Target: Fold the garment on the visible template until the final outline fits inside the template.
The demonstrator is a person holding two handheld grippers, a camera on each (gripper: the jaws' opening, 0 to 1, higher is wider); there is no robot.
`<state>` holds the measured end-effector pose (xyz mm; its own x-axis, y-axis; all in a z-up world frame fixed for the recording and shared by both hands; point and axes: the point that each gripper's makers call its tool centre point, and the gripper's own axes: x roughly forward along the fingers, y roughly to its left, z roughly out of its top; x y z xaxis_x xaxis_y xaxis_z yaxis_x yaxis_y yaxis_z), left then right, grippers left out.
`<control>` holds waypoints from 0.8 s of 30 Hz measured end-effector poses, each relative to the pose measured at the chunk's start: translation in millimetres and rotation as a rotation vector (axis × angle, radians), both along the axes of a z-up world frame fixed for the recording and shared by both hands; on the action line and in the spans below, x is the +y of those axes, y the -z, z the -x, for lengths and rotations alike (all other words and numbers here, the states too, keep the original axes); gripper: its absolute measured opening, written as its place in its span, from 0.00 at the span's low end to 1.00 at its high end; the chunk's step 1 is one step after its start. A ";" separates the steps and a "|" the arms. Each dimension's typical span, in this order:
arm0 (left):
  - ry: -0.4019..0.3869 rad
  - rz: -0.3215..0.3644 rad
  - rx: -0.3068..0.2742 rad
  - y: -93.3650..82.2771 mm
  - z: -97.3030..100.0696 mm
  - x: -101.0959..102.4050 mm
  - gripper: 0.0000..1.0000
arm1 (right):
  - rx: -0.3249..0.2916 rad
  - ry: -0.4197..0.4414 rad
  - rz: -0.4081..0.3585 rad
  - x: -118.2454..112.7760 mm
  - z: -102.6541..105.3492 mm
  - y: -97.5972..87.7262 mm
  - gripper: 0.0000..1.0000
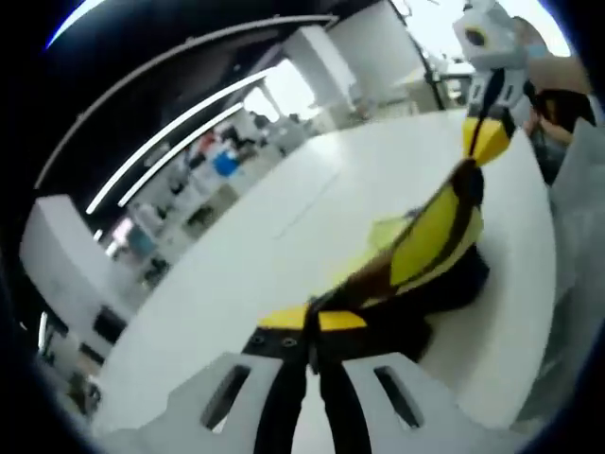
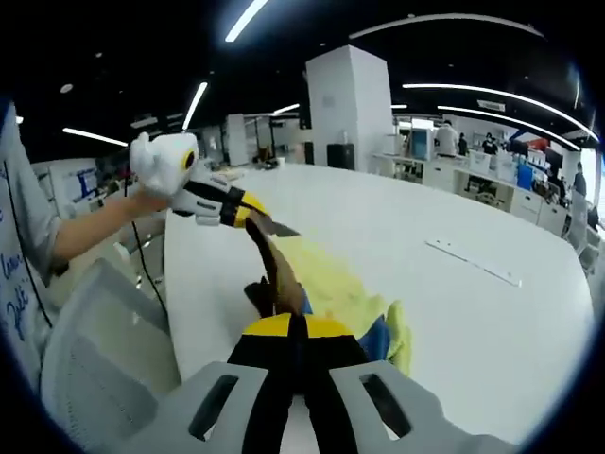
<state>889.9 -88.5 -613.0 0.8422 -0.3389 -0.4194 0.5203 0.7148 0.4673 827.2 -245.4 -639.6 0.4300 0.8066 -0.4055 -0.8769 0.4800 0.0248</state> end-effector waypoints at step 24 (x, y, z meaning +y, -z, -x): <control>0.028 0.004 -0.264 -141.2 14.5 -23.3 0.00 | -0.329 0.144 -0.124 -29.7 -23.5 -126.4 0.02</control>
